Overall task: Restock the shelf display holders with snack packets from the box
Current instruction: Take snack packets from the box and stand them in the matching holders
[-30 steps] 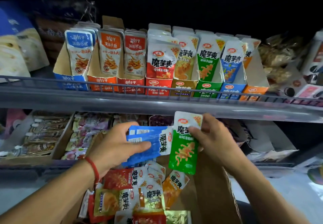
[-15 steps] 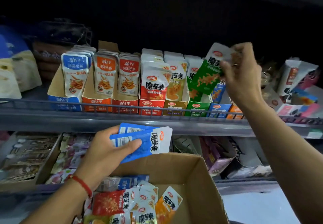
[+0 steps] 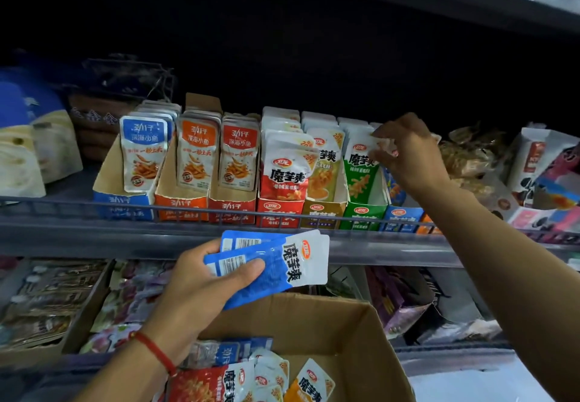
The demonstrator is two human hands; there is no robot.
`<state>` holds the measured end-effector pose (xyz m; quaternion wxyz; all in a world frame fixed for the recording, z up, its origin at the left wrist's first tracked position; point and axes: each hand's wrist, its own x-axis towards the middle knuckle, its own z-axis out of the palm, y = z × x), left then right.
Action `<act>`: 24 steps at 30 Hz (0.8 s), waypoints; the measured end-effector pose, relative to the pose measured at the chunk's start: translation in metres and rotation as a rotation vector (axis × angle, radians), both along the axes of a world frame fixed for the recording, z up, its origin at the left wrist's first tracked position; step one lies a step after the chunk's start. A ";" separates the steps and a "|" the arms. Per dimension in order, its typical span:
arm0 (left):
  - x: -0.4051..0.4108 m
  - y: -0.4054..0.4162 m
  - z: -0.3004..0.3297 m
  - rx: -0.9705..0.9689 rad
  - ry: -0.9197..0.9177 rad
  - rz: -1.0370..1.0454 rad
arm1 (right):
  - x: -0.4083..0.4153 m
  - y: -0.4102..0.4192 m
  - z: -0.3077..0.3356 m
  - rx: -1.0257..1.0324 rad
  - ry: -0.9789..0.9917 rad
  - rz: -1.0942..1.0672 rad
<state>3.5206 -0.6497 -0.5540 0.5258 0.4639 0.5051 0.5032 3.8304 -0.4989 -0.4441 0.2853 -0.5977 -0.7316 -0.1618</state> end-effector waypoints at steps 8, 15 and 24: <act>-0.001 0.003 -0.005 -0.073 -0.288 -0.032 | -0.035 -0.091 -0.018 -0.064 -0.185 0.382; 0.013 -0.007 -0.001 -0.197 -0.329 -0.106 | -0.046 -0.142 -0.053 -0.269 -0.150 0.675; 0.012 -0.008 -0.009 -0.335 -0.200 -0.183 | -0.012 -0.139 -0.009 -0.421 0.350 0.433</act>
